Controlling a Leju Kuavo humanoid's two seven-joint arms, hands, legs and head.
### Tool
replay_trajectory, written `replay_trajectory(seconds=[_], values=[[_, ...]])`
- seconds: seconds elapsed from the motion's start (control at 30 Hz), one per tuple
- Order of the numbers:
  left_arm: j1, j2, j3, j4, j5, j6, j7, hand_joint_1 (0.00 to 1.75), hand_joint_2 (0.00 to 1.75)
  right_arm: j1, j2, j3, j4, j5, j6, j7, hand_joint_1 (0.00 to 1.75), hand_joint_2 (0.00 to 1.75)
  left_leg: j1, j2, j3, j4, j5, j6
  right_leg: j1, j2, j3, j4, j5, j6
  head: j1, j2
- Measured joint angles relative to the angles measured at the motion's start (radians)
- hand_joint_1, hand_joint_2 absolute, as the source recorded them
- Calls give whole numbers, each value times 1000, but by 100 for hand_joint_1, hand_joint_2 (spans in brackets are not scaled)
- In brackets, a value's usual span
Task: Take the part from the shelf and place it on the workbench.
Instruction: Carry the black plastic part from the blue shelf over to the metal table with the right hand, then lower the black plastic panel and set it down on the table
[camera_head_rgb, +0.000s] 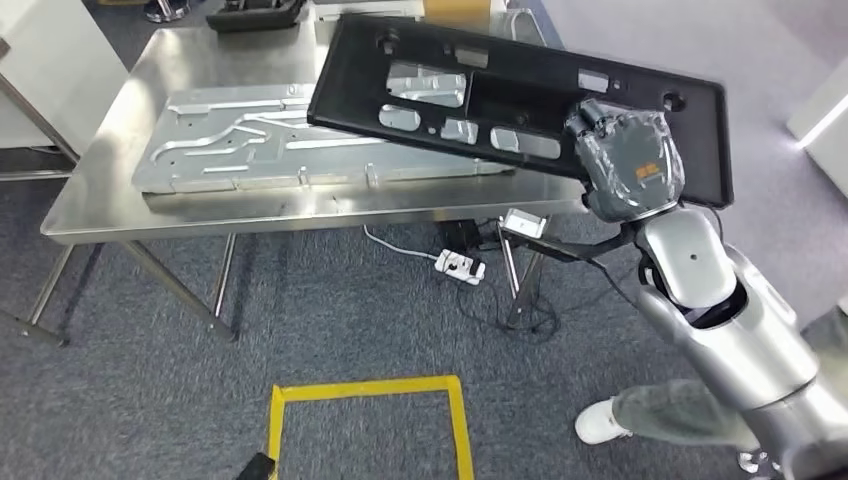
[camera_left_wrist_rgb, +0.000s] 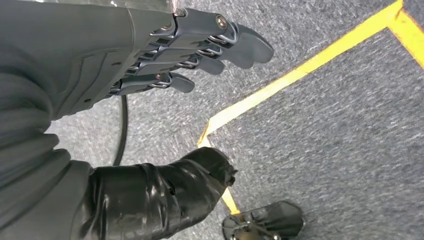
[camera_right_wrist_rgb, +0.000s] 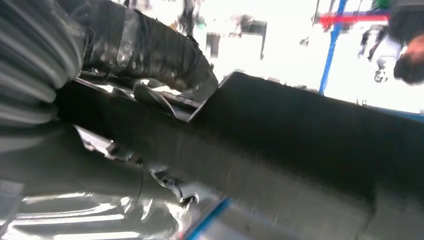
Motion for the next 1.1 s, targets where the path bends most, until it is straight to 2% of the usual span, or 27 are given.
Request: replay_trajectory(seconds=[0.07,0.1,0.17,0.23,0.27,0.3,0.33,0.4,0.43,0.47,0.5,0.57,0.6,0.63,0.67,0.73,0.77,0.8,0.83,0.87,0.9,0.97,1.0,1.03,1.1], values=[[0,0,0,0,0,0,0,0,175,6,-2,0,-4,0,2,-1,175,175,2,1,-12,17,0,-10,0,2,9,-3,-2,-16,3,0],[-1,-1,0,0,0,1,0,0,175,6,-2,0,-5,0,2,-1,175,175,4,5,-32,50,6,-15,-1,3,17,-9,-6,-21,3,0],[-2,-2,0,0,1,1,1,0,175,5,-2,0,-9,1,3,-2,175,175,8,12,-115,169,5,-24,-1,4,39,-20,-16,-29,0,0],[-1,-2,0,0,3,3,2,0,175,10,-2,-1,-10,0,4,-4,175,175,9,16,-208,279,-32,-29,2,3,63,-25,-34,-32,-1,0],[0,-2,0,0,4,4,3,0,175,14,-2,-1,-10,0,6,-5,175,175,9,16,-239,297,-45,-28,3,3,78,-25,-45,-33,-1,0],[1,-2,0,0,4,4,3,0,175,18,-2,-1,-10,0,7,-7,175,175,8,16,-253,283,-41,-25,3,4,93,-25,-57,-33,-1,0],[2,-2,0,0,5,5,3,0,175,21,-2,-1,-10,-1,8,-8,175,175,5,16,-250,237,-13,-19,4,4,110,-26,-69,-33,-1,0],[2,2,0,0,5,6,3,0,175,22,-2,-1,-10,-1,9,-9,175,175,-8,16,-214,92,96,-1,3,6,138,-28,-90,-31,-1,0],[2,5,0,0,5,6,3,0,175,23,-2,-1,-10,-1,9,-9,175,175,-14,16,-195,32,139,8,3,8,148,-32,-99,-28,-1,0],[1,9,0,0,5,6,3,0,175,25,-2,-1,-10,-1,9,-9,175,175,-20,15,-181,-7,167,16,3,10,158,-39,-106,-23,-1,0],[1,12,0,0,5,6,4,0,175,27,-2,-1,-11,-2,9,-9,175,175,-23,16,-171,-27,175,22,3,11,166,-43,-107,-18,-1,0],[1,14,0,0,6,7,4,0,175,29,-2,-1,-12,-2,10,-10,175,175,-21,18,-146,-46,167,28,4,10,179,-45,-106,-11,-1,0],[1,13,0,0,6,8,4,0,175,28,-2,-1,-13,-2,9,-10,175,175,-19,19,-132,-57,165,31,5,8,172,-24,-104,-10,-1,0],[0,13,0,0,7,8,3,0,175,27,-2,-1,-13,-2,9,-10,175,175,-17,19,-119,-65,164,33,5,7,150,15,-108,-10,0,0],[-1,13,0,0,7,8,3,0,175,27,-3,-1,-13,-2,9,-10,175,175,-15,18,-110,-70,160,35,5,6,113,73,-120,-11,-1,0],[-2,12,0,0,6,7,3,0,175,30,-3,-1,-13,-3,10,-10,175,175,-16,15,-95,-70,145,38,6,6,24,190,-168,-6,-1,0],[-1,11,0,0,6,7,3,0,175,33,-3,-1,-13,-3,10,-10,175,175,-15,14,-86,-67,134,36,5,6,-10,220,-191,-2,-1,0],[0,10,0,0,6,7,3,0,175,36,-3,-1,-13,-3,10,-10,175,175,-14,12,-76,-63,122,34,3,6,-30,219,-199,3,-1,0],[0,10,0,0,6,7,3,0,175,38,-3,-1,-13,-3,11,-10,175,175,-13,11,-66,-56,109,30,0,6,-35,190,-182,9,-1,0],[0,10,0,0,6,7,3,0,175,39,-3,-1,-13,-3,12,-10,175,175,-10,9,-55,-46,93,25,-5,6,-28,135,-139,16,0,0],[0,10,0,0,6,7,4,0,175,39,-3,-1,-12,-3,14,-10,175,175,-9,8,-46,-34,77,19,-9,4,-18,78,-82,21,0,0],[-2,12,0,0,6,7,5,0,175,40,-2,-1,-12,-3,18,-12,175,175,-8,5,-42,-9,49,7,-10,2,-5,9,-12,15,0,0],[-2,13,0,0,6,8,6,0,175,42,-3,-1,-12,-3,20,-12,175,175,-9,4,-44,0,40,1,-7,1,-5,4,-3,6,0,0],[-3,14,0,0,5,8,7,0,175,43,-4,-1,-13,-2,20,-13,175,175,-8,4,-45,4,33,-4,-5,2,-3,6,-9,-4,-1,0],[-3,13,0,0,5,8,8,0,175,44,-5,-1,-14,-2,20,-13,175,175,-6,6,-49,21,22,-13,-6,4,7,7,-10,-15,-1,0]])
